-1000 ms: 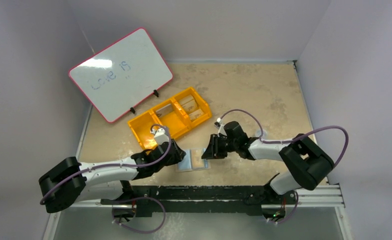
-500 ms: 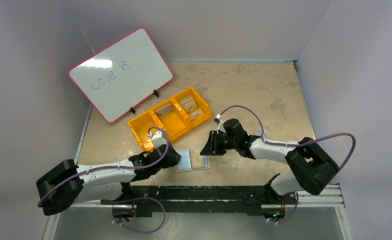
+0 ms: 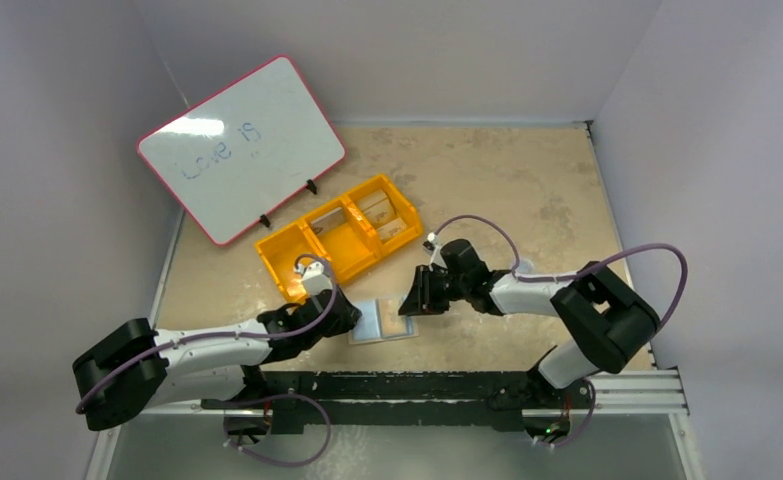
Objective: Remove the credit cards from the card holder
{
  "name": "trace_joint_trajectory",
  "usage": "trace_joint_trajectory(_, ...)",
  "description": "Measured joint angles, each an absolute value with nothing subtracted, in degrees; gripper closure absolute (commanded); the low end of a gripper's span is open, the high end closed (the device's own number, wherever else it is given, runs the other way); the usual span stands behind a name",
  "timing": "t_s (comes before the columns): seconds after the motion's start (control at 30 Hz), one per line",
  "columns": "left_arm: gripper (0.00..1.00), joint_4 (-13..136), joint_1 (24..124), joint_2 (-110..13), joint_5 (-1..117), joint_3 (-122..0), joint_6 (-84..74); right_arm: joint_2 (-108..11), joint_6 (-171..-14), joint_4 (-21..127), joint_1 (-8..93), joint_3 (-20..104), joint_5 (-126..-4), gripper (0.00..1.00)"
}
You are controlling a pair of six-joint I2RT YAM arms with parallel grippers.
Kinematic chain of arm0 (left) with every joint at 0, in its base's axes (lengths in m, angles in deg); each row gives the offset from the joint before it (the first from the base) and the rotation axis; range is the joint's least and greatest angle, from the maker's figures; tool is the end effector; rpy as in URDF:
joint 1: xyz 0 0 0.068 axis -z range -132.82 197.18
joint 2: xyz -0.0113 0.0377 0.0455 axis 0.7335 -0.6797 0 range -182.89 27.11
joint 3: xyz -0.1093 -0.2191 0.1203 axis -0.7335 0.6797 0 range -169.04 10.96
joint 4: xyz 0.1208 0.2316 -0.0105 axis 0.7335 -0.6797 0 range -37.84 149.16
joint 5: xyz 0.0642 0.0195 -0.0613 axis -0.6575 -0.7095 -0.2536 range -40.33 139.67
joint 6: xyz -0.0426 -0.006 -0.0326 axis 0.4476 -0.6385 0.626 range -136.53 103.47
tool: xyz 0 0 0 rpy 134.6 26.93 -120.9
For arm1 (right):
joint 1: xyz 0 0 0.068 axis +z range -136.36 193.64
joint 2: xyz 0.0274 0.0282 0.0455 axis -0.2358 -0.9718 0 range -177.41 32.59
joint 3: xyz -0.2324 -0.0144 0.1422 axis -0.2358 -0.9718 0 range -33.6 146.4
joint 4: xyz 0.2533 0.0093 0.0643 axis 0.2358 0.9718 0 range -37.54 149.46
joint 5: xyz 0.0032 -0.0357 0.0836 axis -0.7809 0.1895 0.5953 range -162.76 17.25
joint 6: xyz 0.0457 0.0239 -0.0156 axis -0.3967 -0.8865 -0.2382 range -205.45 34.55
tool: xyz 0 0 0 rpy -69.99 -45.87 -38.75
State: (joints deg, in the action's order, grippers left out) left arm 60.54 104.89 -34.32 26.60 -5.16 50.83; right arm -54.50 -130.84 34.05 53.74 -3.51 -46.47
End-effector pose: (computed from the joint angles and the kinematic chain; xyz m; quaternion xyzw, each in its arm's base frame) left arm 0.1110 -0.1493 0.1393 -0.1538 0.8919 -0.2553 0.3401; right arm 0.1989 0.1880 0.1383 -0.0580 0.8811 0.4371 0.1711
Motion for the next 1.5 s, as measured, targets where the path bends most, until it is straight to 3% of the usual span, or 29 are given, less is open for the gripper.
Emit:
trace_joint_trajectory(0.27,0.86,61.72,104.96,-34.38,26.69,-4.55,51.61,-54.65,-130.79,33.41,53.76,-3.47,-46.08,0.73)
trace_joint_trajectory(1.27,0.88,62.49,105.07,-33.07,26.82,-3.37,52.07,-51.74,-129.83,32.28,56.82,1.58,-40.64,0.71)
trace_joint_trajectory(1.5,0.88,60.48,105.11,-31.32,26.62,-3.37,52.49,-52.01,-130.25,39.64,58.59,2.98,-48.22,0.66)
